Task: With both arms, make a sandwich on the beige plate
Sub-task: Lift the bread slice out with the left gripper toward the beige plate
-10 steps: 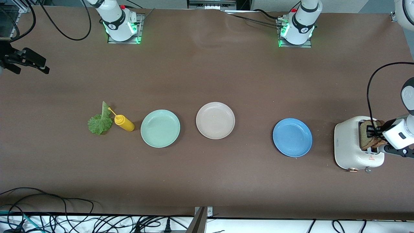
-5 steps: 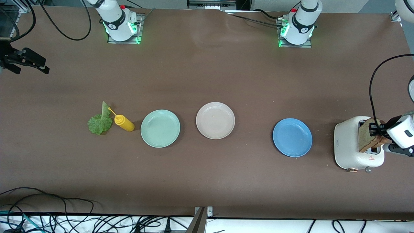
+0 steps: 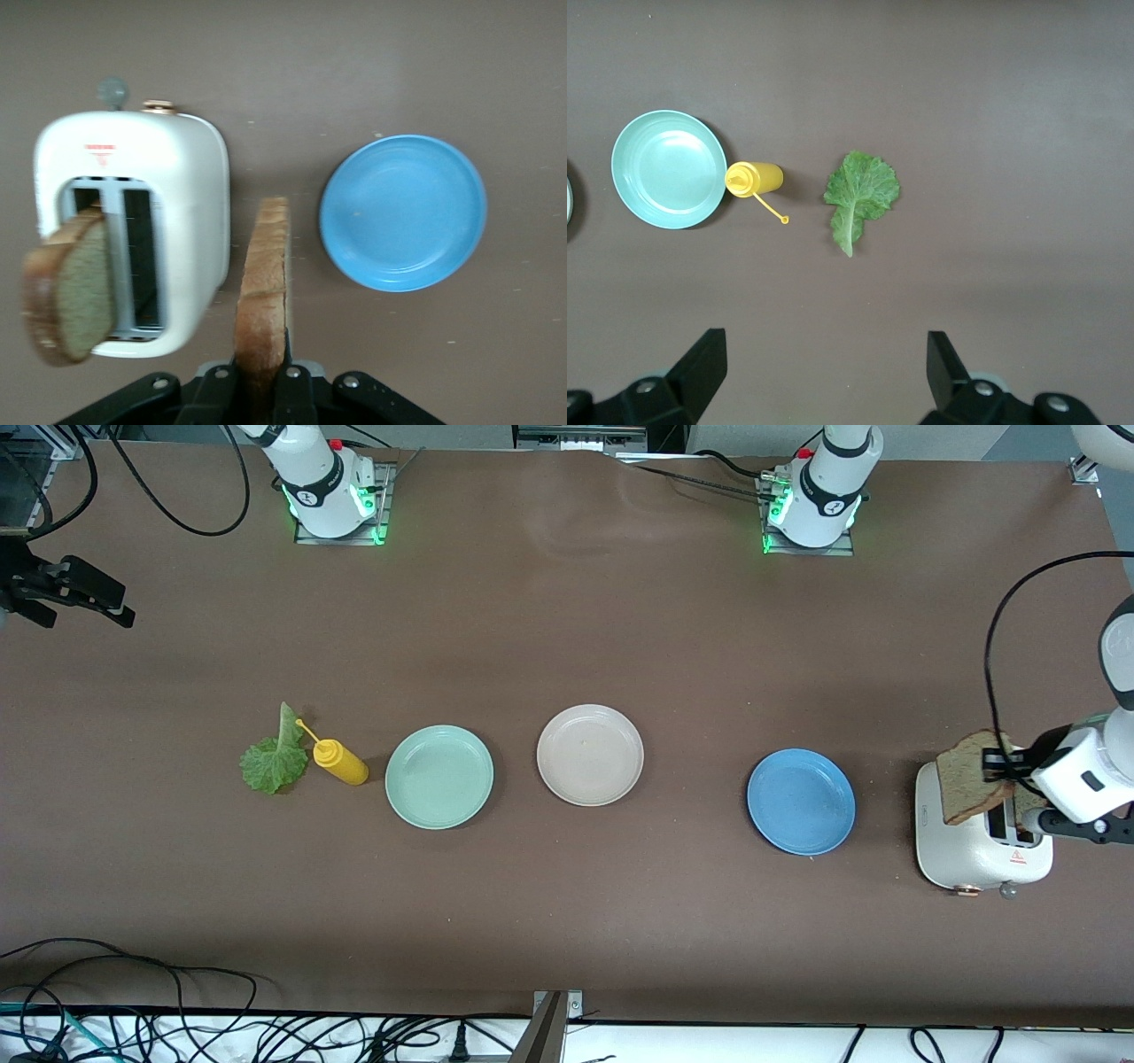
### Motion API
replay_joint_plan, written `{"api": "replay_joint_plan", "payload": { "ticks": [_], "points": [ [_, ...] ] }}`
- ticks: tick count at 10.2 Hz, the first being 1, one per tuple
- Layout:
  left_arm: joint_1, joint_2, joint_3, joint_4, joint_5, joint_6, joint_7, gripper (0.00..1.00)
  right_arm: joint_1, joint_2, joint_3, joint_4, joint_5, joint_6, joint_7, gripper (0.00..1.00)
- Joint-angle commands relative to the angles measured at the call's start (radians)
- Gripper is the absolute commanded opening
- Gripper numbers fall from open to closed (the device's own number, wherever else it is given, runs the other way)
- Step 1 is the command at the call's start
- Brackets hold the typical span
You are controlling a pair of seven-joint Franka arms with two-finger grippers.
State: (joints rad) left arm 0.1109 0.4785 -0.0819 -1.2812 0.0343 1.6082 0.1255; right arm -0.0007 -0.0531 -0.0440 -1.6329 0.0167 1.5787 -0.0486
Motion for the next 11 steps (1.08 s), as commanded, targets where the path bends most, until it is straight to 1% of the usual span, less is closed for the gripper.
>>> {"api": "replay_joint_plan", "payload": {
  "ticks": [1,2,3,5,7,8,10,11],
  "points": [
    [-0.023,-0.012,0.001,-0.039,-0.168,-0.03,-0.033,0.0,-0.01,-0.005,0.004,0.016,0.016,-0.017,0.004,1.0],
    [-0.04,-0.012,0.001,-0.068,-0.256,-0.03,-0.033,0.0,-0.01,-0.005,0.004,0.016,0.016,-0.017,0.006,1.0],
    [-0.057,-0.011,0.001,-0.087,-0.317,-0.028,-0.032,0.0,-0.01,-0.005,0.004,0.016,0.016,-0.017,0.006,1.0],
    [-0.114,0.003,0.002,-0.133,-0.509,-0.01,-0.085,0.0,-0.01,-0.005,0.004,0.016,0.016,-0.017,0.006,1.0],
    [-0.17,0.003,0.001,-0.205,-0.598,0.118,-0.165,0.0,-0.01,-0.005,0.004,0.016,0.016,-0.017,0.004,1.0],
    [-0.2,0.008,0.001,-0.233,-0.649,0.155,-0.203,0.0,-0.01,-0.005,0.004,0.016,0.016,-0.017,0.006,1.0],
    [-0.253,0.054,0.002,-0.241,-0.747,0.183,-0.228,0.0,-0.01,-0.005,0.004,0.016,0.016,-0.017,0.006,1.0],
    [-0.287,0.071,0.001,-0.254,-0.767,0.25,-0.242,0.0,-0.01,-0.005,0.004,0.016,0.016,-0.017,0.006,1.0]
  ]
}}
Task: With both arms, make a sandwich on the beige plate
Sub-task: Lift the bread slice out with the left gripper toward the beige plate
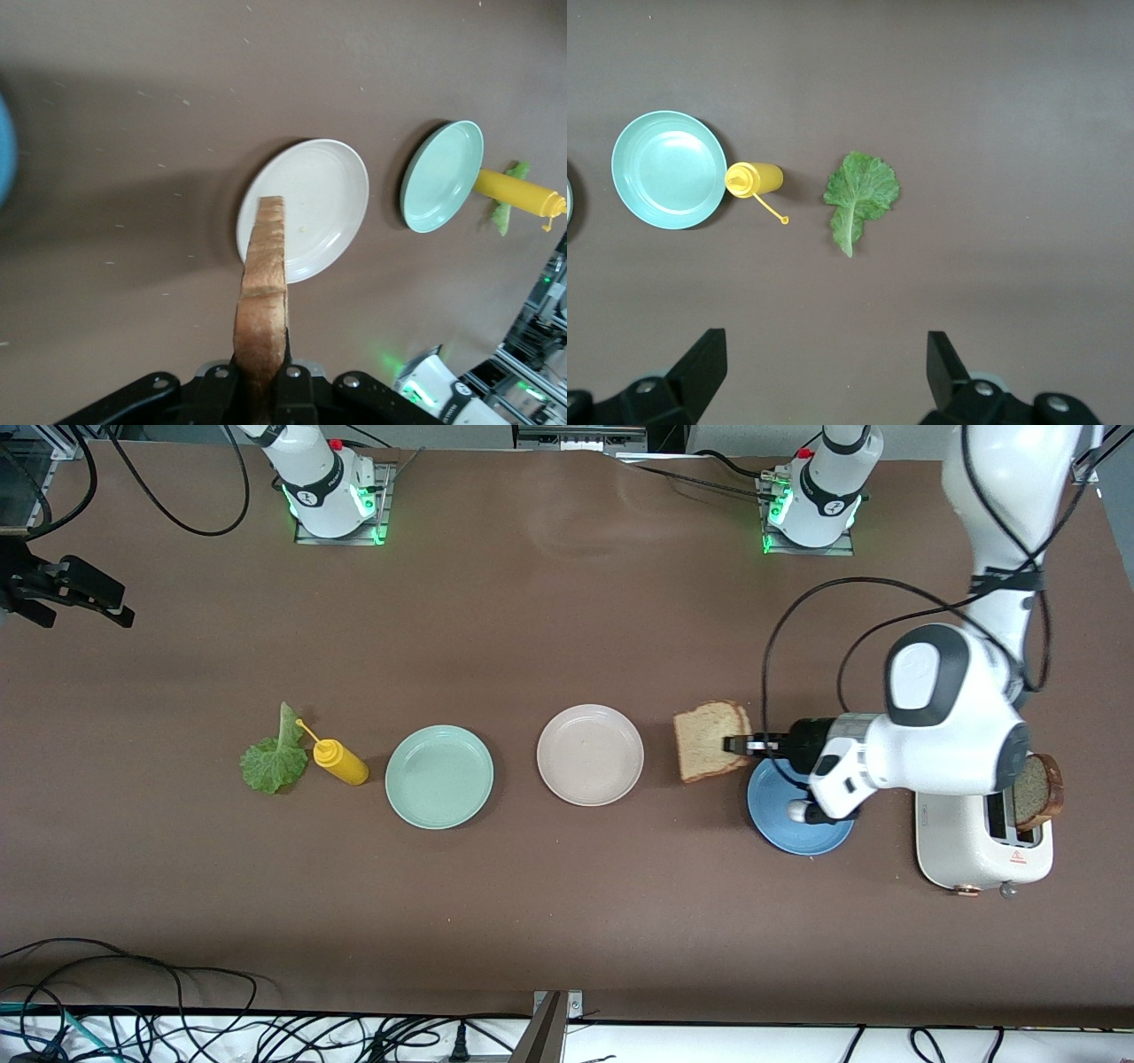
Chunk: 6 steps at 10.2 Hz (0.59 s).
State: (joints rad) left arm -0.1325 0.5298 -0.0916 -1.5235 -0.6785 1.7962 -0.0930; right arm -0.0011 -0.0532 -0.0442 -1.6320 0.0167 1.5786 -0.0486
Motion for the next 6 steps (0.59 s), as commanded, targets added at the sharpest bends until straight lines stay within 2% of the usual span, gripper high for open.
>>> {"api": "replay_joint_plan", "payload": {
  "ticks": [1,6],
  "points": [
    [-0.085,0.045,0.012,-0.012,-0.085,0.122,-0.042,0.0,-0.01,-0.005,0.004,0.015,0.016,-0.017,0.006,1.0],
    [-0.205,0.14,0.01,-0.003,-0.2,0.331,-0.048,0.0,-0.01,-0.004,-0.008,0.015,0.016,-0.019,0.0,1.0]
  ]
}}
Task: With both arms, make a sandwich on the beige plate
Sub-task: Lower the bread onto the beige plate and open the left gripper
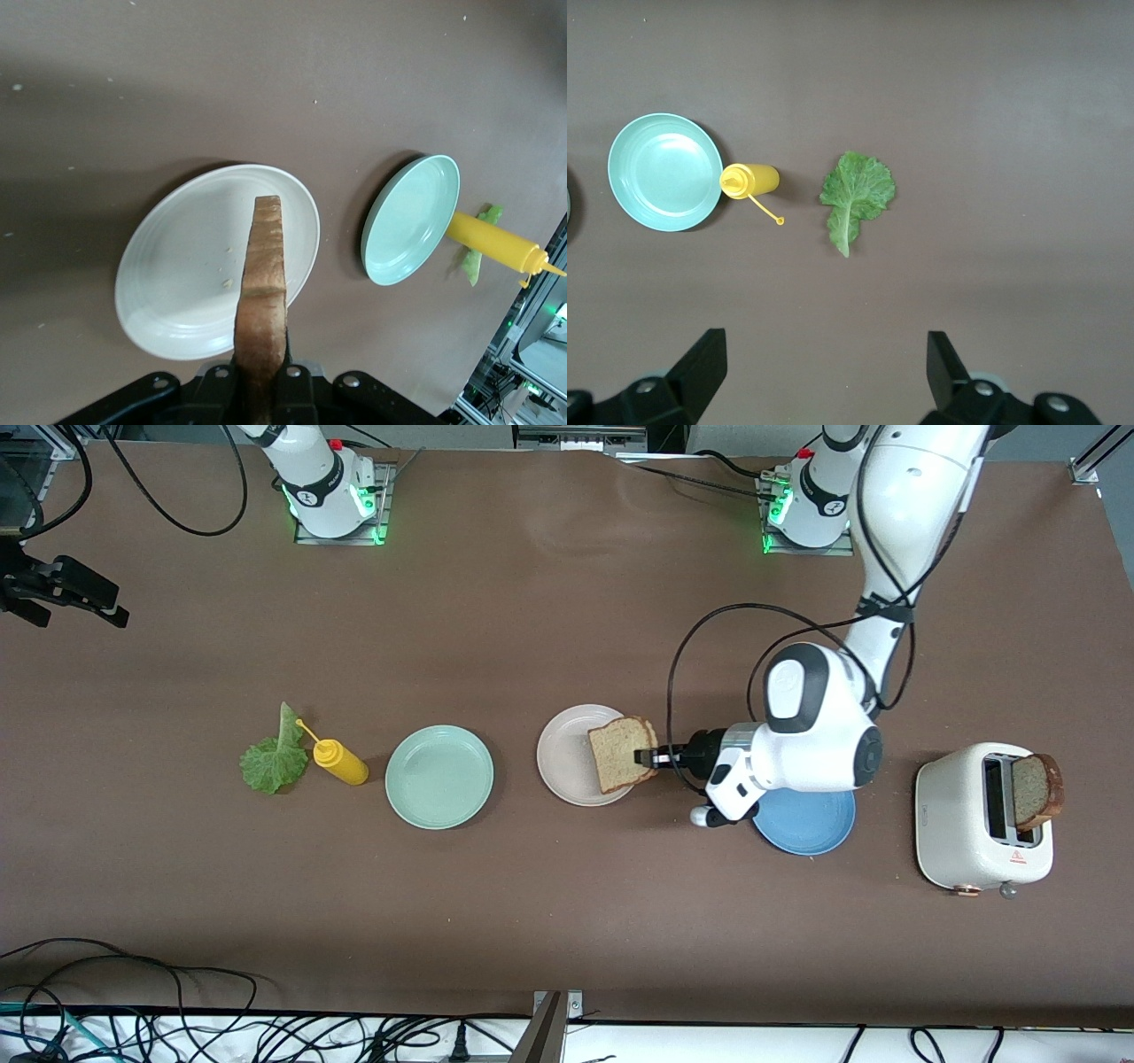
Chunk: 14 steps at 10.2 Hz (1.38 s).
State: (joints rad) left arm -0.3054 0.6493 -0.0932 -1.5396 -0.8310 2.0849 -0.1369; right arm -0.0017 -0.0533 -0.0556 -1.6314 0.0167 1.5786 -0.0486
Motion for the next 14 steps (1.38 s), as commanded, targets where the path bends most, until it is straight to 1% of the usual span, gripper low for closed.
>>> {"api": "replay_joint_plan", "payload": {
  "ticks": [1,2,4,7,9,10,11,12,13,14],
  "points": [
    [-0.049,0.036,0.012,0.015,-0.062,0.082,-0.004,0.0,-0.009,-0.005,0.003,0.015,0.016,-0.02,0.0,1.0],
    [-0.058,0.049,-0.002,0.015,-0.065,0.111,-0.004,0.0,-0.009,-0.003,0.003,0.015,0.016,-0.02,0.0,1.0],
    [-0.06,0.065,-0.057,0.015,-0.066,0.187,-0.007,0.0,-0.009,-0.005,0.003,0.015,0.016,-0.022,0.001,1.0],
    [-0.058,0.101,-0.079,0.015,-0.062,0.225,-0.009,0.0,-0.009,-0.005,0.002,0.015,0.016,-0.023,0.0,1.0],
    [-0.058,0.11,-0.08,0.001,-0.051,0.227,0.003,0.0,-0.008,-0.005,0.002,0.015,0.016,-0.023,0.004,1.0],
    [-0.055,0.112,-0.08,0.0,-0.05,0.225,0.006,0.09,-0.009,-0.005,0.002,0.015,0.016,-0.025,0.004,1.0],
    [-0.052,0.11,-0.08,-0.011,-0.049,0.225,0.005,0.51,-0.008,-0.005,0.003,0.015,0.016,-0.023,0.004,1.0],
    [-0.047,0.107,-0.079,-0.013,-0.049,0.222,-0.003,1.0,-0.008,-0.005,0.003,0.015,0.016,-0.023,0.004,1.0],
    [-0.038,0.104,-0.076,-0.019,-0.042,0.219,-0.003,1.0,-0.008,-0.005,0.002,0.015,0.016,-0.023,0.004,1.0],
    [-0.026,0.104,-0.074,-0.02,0.019,0.216,-0.004,1.0,-0.008,-0.005,0.002,0.015,0.016,-0.023,0.004,1.0]
  ]
}}
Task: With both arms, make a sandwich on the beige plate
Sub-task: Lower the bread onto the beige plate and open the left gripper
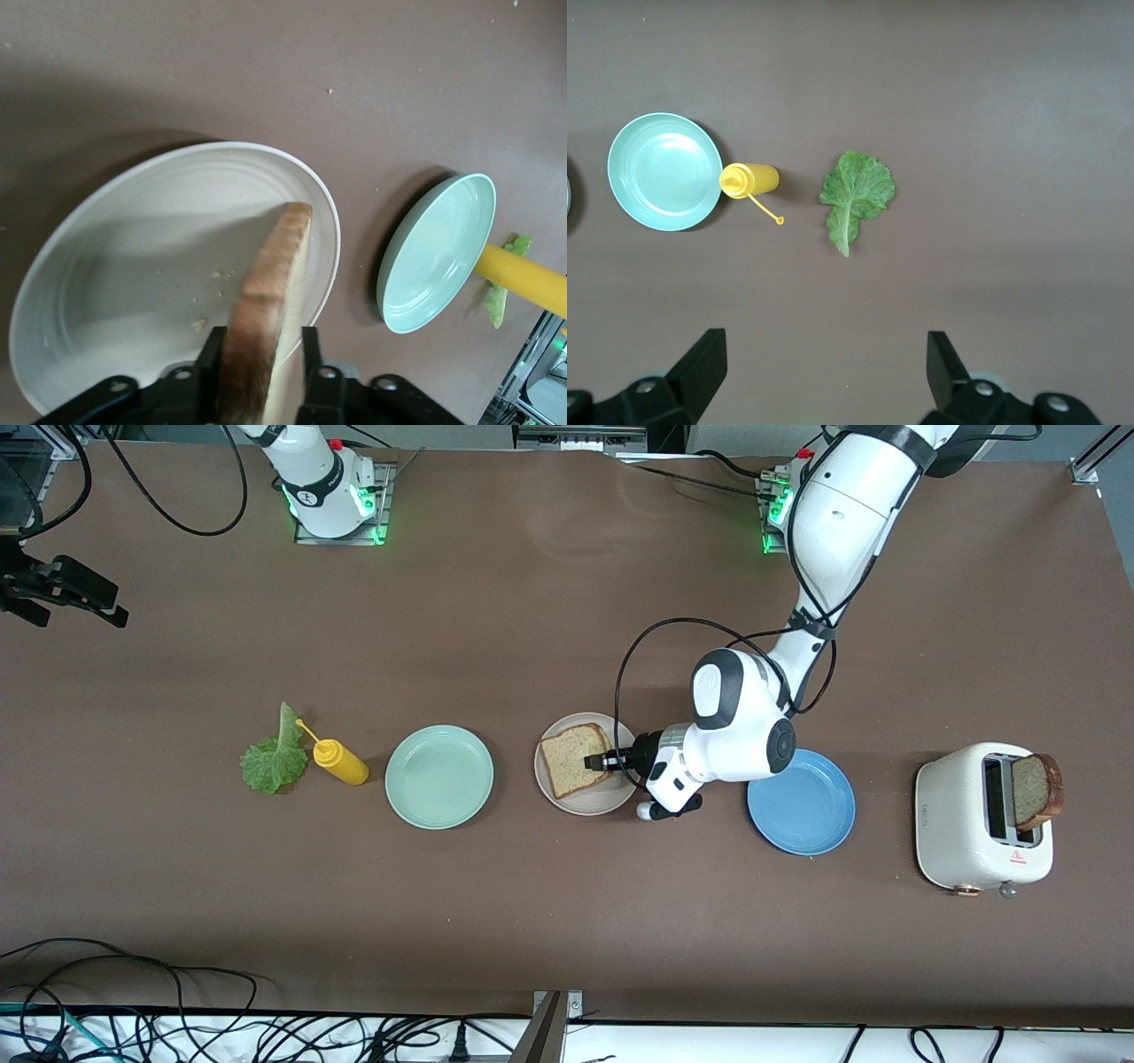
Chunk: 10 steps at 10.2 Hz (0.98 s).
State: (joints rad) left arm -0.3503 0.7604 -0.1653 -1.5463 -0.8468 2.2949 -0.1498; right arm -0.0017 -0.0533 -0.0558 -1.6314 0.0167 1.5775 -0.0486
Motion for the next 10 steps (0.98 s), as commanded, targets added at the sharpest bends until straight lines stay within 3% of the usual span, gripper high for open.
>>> {"api": "replay_joint_plan", "payload": {
  "ticks": [1,5,10],
  "points": [
    [0.03,-0.007,0.001,-0.014,0.098,0.006,0.007,1.0,-0.008,-0.005,0.004,0.015,0.016,-0.022,0.004,1.0],
    [0.053,-0.029,0.07,-0.003,0.152,-0.045,0.007,1.0,-0.006,-0.005,0.004,0.015,0.017,-0.025,0.003,1.0],
    [0.098,-0.085,0.101,-0.003,0.369,-0.152,0.003,1.0,-0.006,-0.005,0.002,0.015,0.028,-0.014,0.009,1.0]
  ]
}}
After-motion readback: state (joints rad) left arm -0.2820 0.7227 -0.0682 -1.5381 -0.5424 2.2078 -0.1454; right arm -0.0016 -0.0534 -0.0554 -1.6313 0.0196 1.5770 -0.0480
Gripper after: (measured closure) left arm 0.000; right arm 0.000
